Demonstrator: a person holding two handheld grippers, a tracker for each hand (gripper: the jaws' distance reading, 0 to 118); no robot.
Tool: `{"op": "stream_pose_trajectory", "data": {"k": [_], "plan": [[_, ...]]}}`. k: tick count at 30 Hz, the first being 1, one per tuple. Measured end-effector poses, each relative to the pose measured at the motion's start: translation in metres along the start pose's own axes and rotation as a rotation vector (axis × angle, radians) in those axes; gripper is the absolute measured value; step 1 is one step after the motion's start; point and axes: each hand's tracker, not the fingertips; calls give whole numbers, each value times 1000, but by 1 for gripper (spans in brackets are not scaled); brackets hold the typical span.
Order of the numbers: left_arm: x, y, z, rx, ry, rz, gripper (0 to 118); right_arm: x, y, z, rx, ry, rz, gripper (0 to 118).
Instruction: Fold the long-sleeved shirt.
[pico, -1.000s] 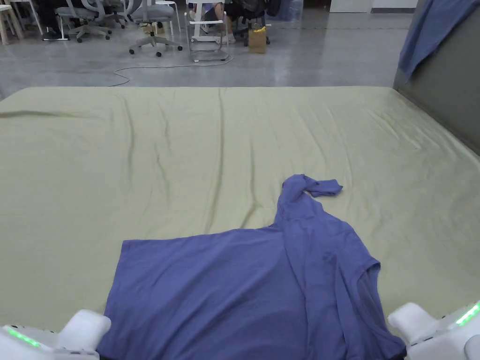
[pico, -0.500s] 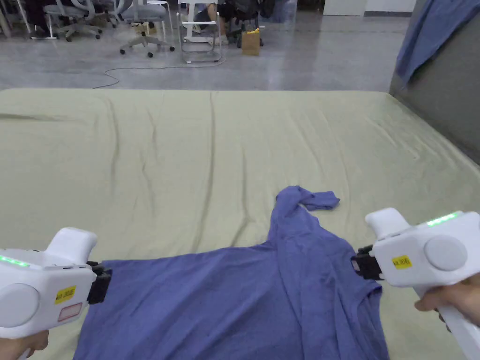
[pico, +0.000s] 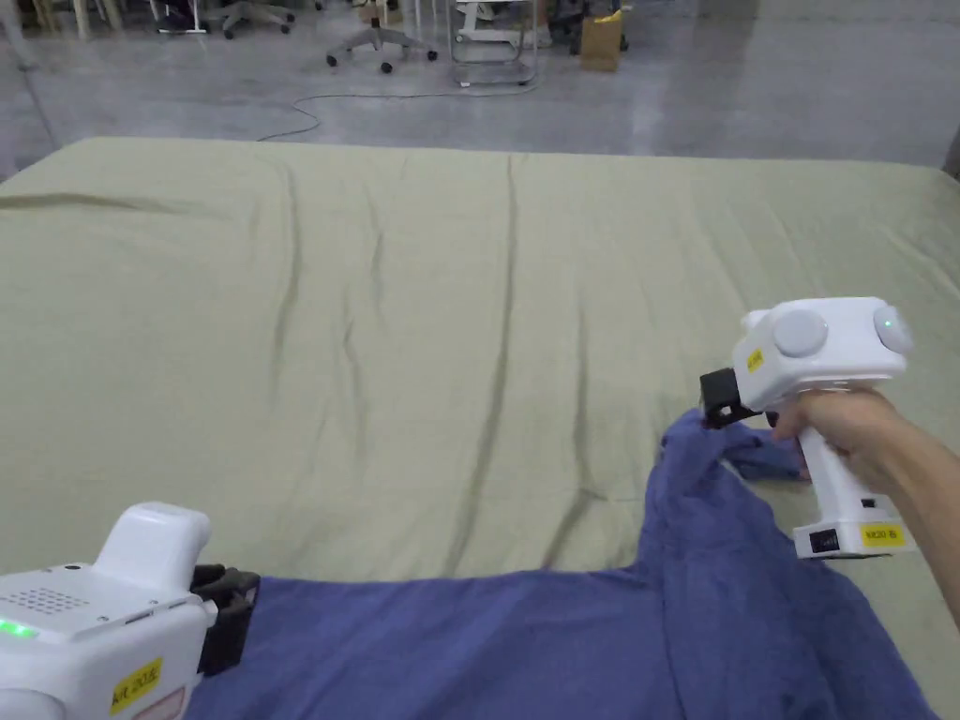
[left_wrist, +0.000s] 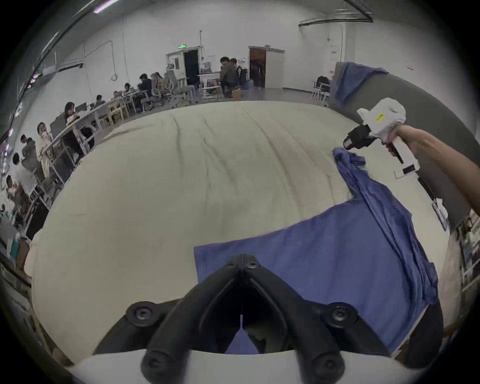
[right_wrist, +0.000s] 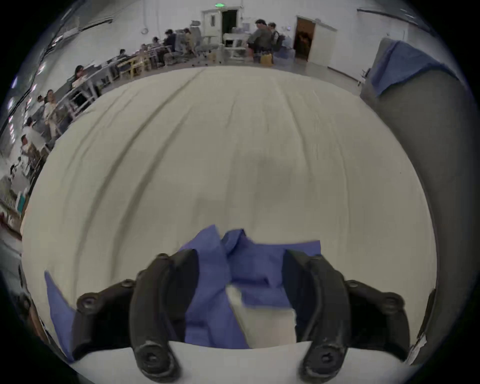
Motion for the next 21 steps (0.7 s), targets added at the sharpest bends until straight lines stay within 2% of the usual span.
{"op": "stream_pose_trajectory", "data": {"k": [3,4,6,7,8,10,11,15,18,21], "plan": [[0,-6,-7,-16,3,-8,0,-1,-3,-24,-73,-24,-24,64],[0,-9,-8,-28,-5,1,0,0,-9,-31,-94,-23,-22,58],[0,-14,-9,-27,-6,10,0,-2,-15,-24,-32,24,-58,34],[1,-13,-7,-27,-10,19,0,-2,-16,-17,-42,21,-44,6],[1,-15,-6,-28,-16,26,0,-3,-17,-11,-31,41,-22,6],[4,-18,-4,-33,-29,37,0,-8,-18,16,7,-9,77,6],[6,-16,-2,-34,-35,38,0,-9,-22,31,30,-14,95,6],[15,-17,17,-2,-59,18,0,-10,-59,127,155,120,132,6],[20,-24,32,22,-88,16,0,-16,-111,187,240,126,193,6],[27,-33,46,32,-89,7,0,-22,-172,212,232,125,190,6]]}}
